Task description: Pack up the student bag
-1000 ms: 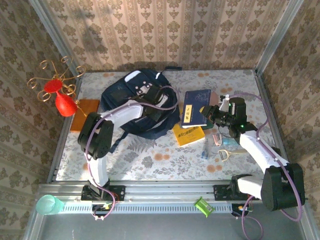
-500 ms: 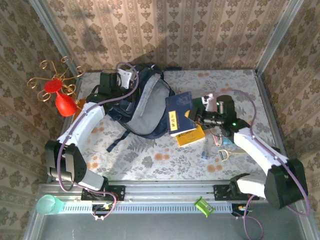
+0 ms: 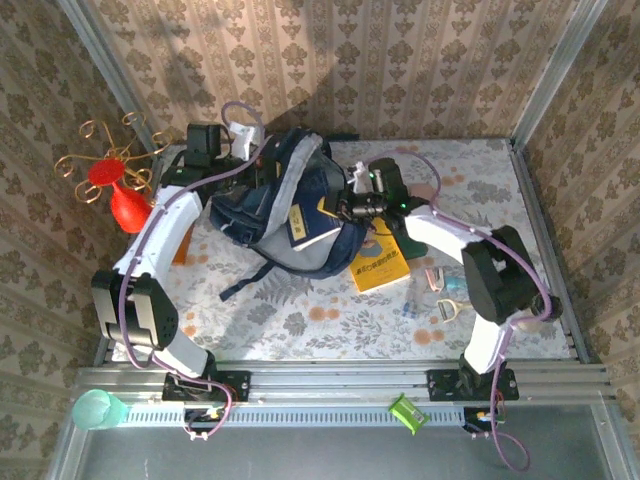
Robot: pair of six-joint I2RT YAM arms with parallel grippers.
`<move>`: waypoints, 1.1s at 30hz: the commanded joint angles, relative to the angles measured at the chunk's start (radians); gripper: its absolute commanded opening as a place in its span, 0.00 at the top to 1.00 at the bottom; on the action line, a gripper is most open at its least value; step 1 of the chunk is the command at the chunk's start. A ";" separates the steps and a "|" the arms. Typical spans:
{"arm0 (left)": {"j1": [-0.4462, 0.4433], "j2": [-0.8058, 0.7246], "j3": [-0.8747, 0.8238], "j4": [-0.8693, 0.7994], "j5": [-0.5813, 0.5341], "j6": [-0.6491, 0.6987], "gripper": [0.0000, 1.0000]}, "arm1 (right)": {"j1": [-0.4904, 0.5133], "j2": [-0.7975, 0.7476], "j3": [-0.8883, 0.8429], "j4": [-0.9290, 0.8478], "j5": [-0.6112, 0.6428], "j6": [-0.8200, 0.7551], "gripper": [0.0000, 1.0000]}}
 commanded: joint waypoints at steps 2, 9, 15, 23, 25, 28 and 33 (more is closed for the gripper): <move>0.017 -0.010 0.109 0.038 0.157 0.015 1.00 | 0.033 0.122 0.165 -0.040 0.040 -0.021 1.00; 0.028 0.014 0.125 0.030 0.199 0.017 1.00 | 0.087 0.250 0.349 -0.133 0.290 -0.051 1.00; 0.029 0.020 0.116 0.029 0.200 0.019 1.00 | 0.129 0.344 0.413 -0.064 0.497 0.018 1.00; 0.035 0.016 0.096 0.033 0.176 -0.002 1.00 | 0.204 0.499 0.530 0.088 0.716 0.141 0.95; 0.041 0.013 0.090 0.039 0.171 -0.010 1.00 | 0.216 0.520 0.549 0.090 0.730 0.144 0.91; 0.055 0.008 0.079 0.046 0.159 -0.020 1.00 | 0.220 0.501 0.516 0.091 0.709 0.127 0.79; 0.074 0.009 0.064 0.049 0.134 -0.010 1.00 | 0.214 0.328 0.321 0.112 0.695 0.033 0.62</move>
